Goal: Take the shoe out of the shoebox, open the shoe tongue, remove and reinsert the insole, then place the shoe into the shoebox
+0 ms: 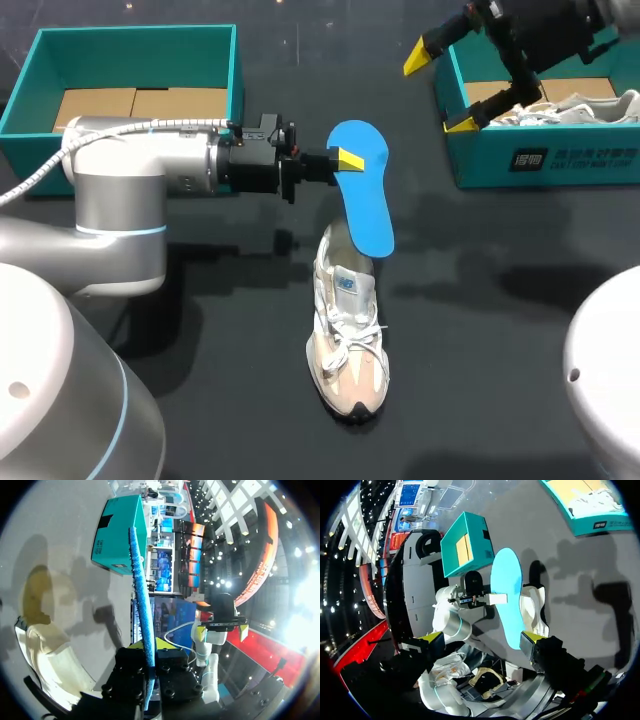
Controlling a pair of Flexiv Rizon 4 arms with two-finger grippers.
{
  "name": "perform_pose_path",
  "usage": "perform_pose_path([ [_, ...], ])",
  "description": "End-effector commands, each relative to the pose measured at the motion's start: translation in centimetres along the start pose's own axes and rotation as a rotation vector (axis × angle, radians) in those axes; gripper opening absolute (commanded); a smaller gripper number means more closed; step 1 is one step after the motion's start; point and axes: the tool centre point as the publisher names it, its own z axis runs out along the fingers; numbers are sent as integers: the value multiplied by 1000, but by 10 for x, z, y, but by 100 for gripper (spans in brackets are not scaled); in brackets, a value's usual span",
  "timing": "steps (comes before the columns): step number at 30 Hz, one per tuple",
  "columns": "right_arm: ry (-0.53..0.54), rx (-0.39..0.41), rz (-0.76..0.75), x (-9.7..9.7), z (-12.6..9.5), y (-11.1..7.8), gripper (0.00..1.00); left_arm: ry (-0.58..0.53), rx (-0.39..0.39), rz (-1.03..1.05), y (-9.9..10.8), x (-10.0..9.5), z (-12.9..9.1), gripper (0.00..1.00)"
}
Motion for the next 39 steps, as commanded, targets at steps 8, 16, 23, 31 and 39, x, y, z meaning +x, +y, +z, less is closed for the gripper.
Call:
perform_pose_path([
  [8,-442,12,4,28,-1,-1,100,1,1,0,0,-1,2,0],
  [16,-551,40,13,40,6,-3,100,1,1,0,0,-1,2,0],
  [23,-631,56,22,49,12,-5,100,1,1,0,0,-1,2,0],
  [31,-732,67,50,62,22,-7,100,1,1,0,0,-1,2,0],
  [39,-752,57,-71,70,37,-20,100,1,1,0,0,-1,2,0],
])
